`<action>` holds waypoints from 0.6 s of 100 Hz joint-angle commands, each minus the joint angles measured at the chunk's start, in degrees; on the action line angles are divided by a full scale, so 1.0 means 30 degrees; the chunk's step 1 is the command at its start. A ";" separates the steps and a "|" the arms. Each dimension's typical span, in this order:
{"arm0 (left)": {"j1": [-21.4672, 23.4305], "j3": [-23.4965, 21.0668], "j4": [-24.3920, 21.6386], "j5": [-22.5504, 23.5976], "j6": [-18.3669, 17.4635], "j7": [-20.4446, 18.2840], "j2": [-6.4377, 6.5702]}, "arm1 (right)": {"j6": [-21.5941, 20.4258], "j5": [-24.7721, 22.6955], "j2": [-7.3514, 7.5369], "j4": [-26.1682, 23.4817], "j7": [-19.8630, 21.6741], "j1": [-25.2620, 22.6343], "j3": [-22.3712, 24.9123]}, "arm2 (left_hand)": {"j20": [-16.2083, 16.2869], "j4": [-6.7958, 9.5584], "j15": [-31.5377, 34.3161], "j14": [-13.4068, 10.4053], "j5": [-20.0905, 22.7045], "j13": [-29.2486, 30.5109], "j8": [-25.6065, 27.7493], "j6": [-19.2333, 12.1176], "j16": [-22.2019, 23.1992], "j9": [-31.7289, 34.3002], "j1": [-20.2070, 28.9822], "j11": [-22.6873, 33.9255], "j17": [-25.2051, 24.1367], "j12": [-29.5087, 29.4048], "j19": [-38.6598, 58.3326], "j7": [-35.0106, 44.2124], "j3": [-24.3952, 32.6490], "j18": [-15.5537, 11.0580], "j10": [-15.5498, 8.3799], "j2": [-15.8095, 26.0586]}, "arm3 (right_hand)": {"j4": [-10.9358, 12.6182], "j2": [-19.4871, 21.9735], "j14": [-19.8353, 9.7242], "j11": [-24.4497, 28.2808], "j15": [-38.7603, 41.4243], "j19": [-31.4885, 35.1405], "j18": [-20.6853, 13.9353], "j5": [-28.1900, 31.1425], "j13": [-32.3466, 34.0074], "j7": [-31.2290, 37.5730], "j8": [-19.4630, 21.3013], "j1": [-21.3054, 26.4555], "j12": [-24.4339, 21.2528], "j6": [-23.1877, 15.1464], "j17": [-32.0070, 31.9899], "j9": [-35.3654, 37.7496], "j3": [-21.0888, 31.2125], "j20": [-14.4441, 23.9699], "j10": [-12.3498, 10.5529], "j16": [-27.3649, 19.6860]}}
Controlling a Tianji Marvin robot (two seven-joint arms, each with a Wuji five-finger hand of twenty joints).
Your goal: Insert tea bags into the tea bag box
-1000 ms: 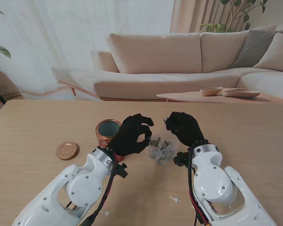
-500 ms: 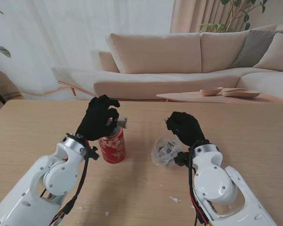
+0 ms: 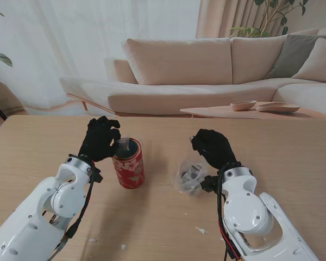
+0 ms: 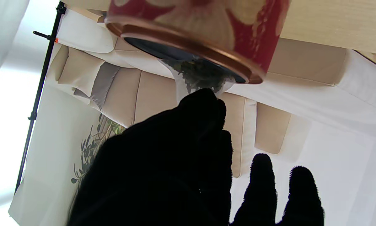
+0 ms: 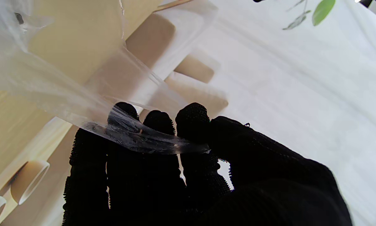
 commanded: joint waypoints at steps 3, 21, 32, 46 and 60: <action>0.0020 -0.0002 0.0025 -0.0160 0.0043 -0.0307 -0.0069 | -0.0058 -0.0019 -0.0149 -0.0190 0.0185 -0.0194 0.0019 | 0.0198 -0.0024 -0.0389 -0.0177 0.0559 -0.0251 -0.0940 -0.1550 -0.0124 -0.0463 0.0806 -0.0599 -0.0325 -0.0308 -0.0030 -0.0542 0.0181 -0.0161 0.0299 0.0730 | 0.0245 0.0142 -0.0023 0.0913 0.0233 0.0668 -0.0515 0.0307 -0.0202 0.0212 -0.0165 -0.0140 0.0201 -0.0624 -0.0220 0.0168 0.0214 0.0695 0.0840 -0.0110; 0.0150 -0.0178 -0.0172 0.0035 0.0026 -0.0792 0.0038 | -0.0011 0.0020 -0.0154 -0.0192 0.0190 -0.0209 0.0033 | -0.0067 0.0162 -0.1447 -0.0387 -0.1510 -0.0393 -0.4836 -0.1257 0.0115 -0.1559 -0.2028 -0.1431 -0.0570 -0.1228 -0.0119 -0.5922 0.0338 -0.0377 0.0178 0.1048 | 0.0245 0.0151 -0.0023 0.0912 0.0235 0.0662 -0.0532 0.0303 -0.0202 0.0204 -0.0168 -0.0145 0.0201 -0.0609 -0.0224 0.0174 0.0221 0.0692 0.0846 -0.0114; 0.0228 -0.0318 -0.0260 0.0026 -0.0107 -0.0890 0.0060 | 0.0011 0.0024 -0.0156 -0.0195 0.0186 -0.0208 0.0032 | -0.0333 0.1227 -0.1873 -0.0478 -0.1394 -0.0448 -0.7404 -0.1301 0.0241 -0.1828 -0.4514 -0.1844 -0.0578 -0.1620 -0.0200 -0.9273 0.1354 -0.0407 0.0067 0.2265 | 0.0249 0.0141 -0.0023 0.0910 0.0236 0.0664 -0.0538 0.0298 -0.0203 0.0211 -0.0161 -0.0130 0.0201 -0.0620 -0.0218 0.0176 0.0234 0.0693 0.0846 -0.0117; 0.0391 -0.0560 -0.0412 0.0038 -0.0370 -0.1042 0.0098 | 0.0052 -0.0031 -0.0159 -0.0186 0.0164 -0.0196 0.0072 | -0.0809 0.1260 -0.2425 -0.0595 -0.2884 -0.0582 -0.9712 -0.1670 0.0179 -0.2309 -0.5259 -0.2496 -0.0507 -0.2136 -0.0435 -1.0473 0.1047 -0.0450 -0.0174 0.2340 | 0.0250 0.0155 -0.0023 0.0913 0.0238 0.0669 -0.0528 0.0303 -0.0203 0.0213 -0.0159 -0.0137 0.0202 -0.0629 -0.0208 0.0182 0.0237 0.0694 0.0822 -0.0120; 0.0933 -0.1018 -0.0747 -0.0089 -0.1019 -0.0767 0.0068 | 0.0337 -0.0019 -0.0204 -0.0148 0.0047 -0.0168 0.0367 | -0.1869 0.1237 -0.4170 -0.0514 -0.4157 -0.0247 -1.1589 -0.2119 -0.1174 -0.2334 -0.5544 -0.3676 -0.0418 -0.3426 -0.0846 -1.0953 0.0727 -0.0253 -0.0310 0.2548 | 0.0250 0.0160 -0.0023 0.0902 0.0239 0.0668 -0.0527 0.0306 -0.0203 0.0216 -0.0157 -0.0135 0.0199 -0.0650 -0.0209 0.0159 0.0241 0.0694 0.0811 -0.0122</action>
